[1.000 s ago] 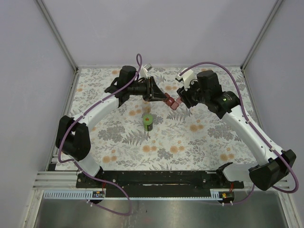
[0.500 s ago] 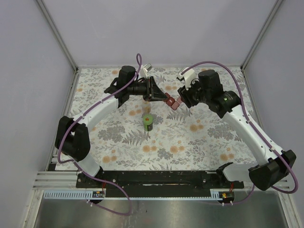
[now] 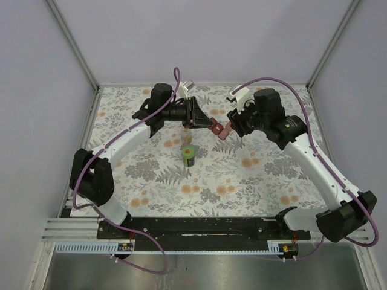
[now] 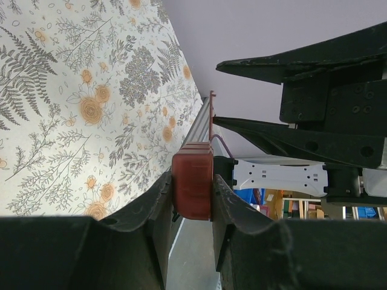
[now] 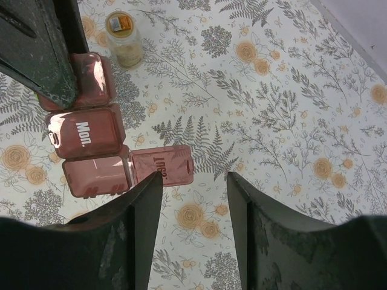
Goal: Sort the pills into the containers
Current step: Open the pill container at the center of the board.
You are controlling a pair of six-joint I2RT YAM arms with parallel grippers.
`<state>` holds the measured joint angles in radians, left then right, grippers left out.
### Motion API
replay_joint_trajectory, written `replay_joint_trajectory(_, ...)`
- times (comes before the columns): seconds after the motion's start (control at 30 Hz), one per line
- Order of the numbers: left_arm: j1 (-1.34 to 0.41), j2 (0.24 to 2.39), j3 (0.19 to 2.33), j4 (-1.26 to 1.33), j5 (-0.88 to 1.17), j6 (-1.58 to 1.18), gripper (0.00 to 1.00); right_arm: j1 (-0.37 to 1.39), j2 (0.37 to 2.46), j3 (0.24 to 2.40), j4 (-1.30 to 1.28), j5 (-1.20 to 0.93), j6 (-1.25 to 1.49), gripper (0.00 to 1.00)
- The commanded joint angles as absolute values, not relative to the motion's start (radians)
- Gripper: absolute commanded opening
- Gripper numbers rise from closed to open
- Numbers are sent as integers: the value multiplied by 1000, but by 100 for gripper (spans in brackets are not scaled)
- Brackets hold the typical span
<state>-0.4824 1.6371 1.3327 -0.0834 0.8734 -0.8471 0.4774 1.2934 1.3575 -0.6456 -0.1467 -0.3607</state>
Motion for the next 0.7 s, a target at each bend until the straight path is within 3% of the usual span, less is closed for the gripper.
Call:
replay_joint_trajectory(0.0,-486,1585,1325,-5,913,-870,0,469,1287,1342,-603,-172,-345,56)
replay_joint_trajectory(0.3,-486,1594,1324,-6,902,-865,0,469,1272,1345,-603,-160,-341,58)
replay_joint_trajectory(0.67,-485,1635,1335,-43,874,-821,0,468,1198,1394,-643,-117,-319,70)
